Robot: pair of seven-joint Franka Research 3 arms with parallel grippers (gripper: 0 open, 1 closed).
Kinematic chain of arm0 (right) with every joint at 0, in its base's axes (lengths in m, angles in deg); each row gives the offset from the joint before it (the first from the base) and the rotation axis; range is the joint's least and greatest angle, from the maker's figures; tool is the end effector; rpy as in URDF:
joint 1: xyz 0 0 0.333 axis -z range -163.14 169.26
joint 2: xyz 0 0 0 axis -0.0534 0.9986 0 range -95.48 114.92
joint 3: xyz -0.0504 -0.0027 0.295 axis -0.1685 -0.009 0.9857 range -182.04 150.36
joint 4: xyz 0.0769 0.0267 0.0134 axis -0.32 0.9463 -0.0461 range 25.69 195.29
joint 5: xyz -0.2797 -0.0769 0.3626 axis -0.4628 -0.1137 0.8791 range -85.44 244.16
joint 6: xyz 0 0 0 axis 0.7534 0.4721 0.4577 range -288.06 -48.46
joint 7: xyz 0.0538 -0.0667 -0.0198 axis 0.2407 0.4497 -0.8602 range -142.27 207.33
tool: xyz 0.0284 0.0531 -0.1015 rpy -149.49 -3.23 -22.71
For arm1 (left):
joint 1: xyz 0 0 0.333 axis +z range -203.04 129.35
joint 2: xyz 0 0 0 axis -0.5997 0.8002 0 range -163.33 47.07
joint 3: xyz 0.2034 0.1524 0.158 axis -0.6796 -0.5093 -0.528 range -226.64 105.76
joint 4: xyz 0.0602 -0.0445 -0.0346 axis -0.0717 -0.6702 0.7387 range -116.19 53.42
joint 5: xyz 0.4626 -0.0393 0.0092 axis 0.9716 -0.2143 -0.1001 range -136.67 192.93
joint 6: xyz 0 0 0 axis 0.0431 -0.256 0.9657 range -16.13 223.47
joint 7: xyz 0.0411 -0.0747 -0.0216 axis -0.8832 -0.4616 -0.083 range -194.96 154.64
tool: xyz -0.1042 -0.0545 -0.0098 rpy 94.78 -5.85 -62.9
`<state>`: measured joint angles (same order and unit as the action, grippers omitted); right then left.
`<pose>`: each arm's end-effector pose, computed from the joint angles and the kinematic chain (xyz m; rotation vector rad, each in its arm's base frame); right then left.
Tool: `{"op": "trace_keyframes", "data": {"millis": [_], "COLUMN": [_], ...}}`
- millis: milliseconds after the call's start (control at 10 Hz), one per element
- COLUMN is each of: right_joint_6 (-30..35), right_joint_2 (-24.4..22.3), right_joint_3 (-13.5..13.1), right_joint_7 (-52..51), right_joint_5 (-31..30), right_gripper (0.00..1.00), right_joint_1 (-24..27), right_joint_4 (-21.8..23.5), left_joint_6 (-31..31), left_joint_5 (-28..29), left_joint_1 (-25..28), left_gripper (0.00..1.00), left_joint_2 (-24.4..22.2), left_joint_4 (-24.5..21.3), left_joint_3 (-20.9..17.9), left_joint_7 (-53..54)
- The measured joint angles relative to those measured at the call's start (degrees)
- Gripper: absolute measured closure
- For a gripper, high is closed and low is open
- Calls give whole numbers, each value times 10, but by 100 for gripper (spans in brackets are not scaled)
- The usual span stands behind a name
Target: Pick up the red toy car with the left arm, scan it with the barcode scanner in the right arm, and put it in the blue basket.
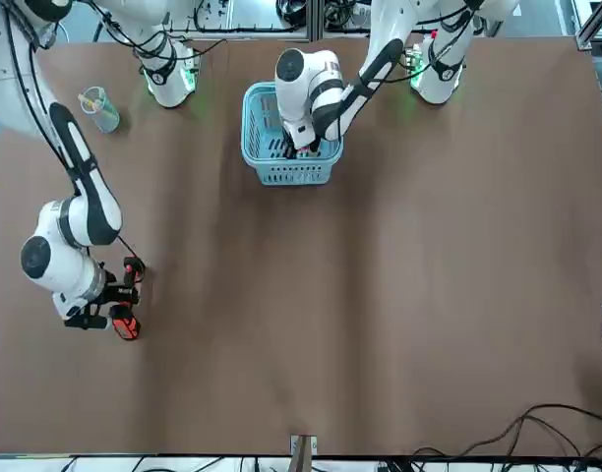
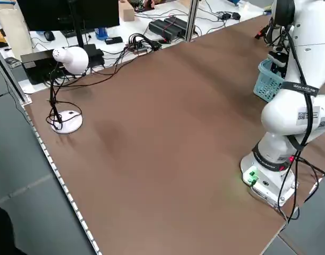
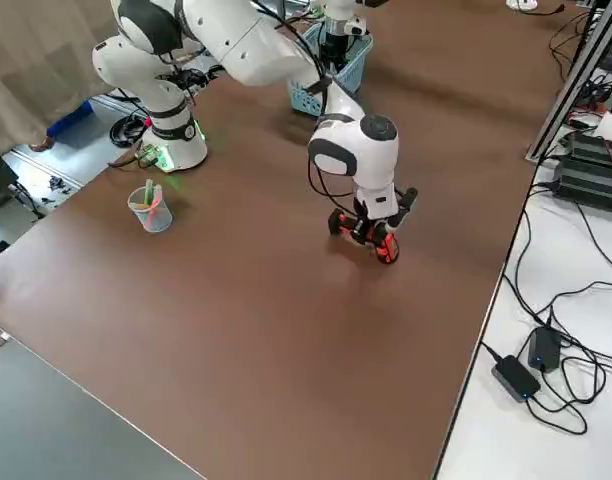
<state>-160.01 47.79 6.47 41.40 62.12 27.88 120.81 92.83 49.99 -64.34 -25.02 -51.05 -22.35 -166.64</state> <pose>0.6974 -0.0405 0.1298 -3.1095 0.0847 -0.0131 0.2742 -0.5981 0.1597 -2.5466 -1.7657 0.1076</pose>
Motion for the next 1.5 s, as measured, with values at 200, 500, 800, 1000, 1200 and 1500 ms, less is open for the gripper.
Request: {"op": "trace_keyframes", "data": {"millis": [200, 500, 800, 1000, 1200, 1500], "right_joint_6": [1, 158, 330, 369, 372, 378], "right_joint_2": [0, -4, -16, -16, -20, -36], "right_joint_3": [1, 20, 27, 27, 31, 32], "right_joint_7": [0, 1, 1, 1, 4, 11], "right_joint_5": [0, 0, 0, 0, 5, 26], "right_gripper": [7, 0, 0, 0, 0, 0], "right_joint_1": [0, -12, -45, -68, -79, -89], "right_joint_4": [-3, -99, -244, -288, -309, -343], "left_joint_6": [-1, -23, -105, -145, -170, -224], "left_joint_5": [0, 0, 0, 0, -13, -59], "left_joint_1": [0, 1, 4, 8, 9, 12], "left_gripper": [28, 29, 19, 0, 0, 0], "left_joint_2": [0, 0, -15, -57, -107, -161], "left_joint_4": [3, 23, 68, 82, 87, 107], "left_joint_3": [0, 0, 0, -5, -20, -52], "left_joint_7": [0, 9, 21, 32, 61, 161]}}
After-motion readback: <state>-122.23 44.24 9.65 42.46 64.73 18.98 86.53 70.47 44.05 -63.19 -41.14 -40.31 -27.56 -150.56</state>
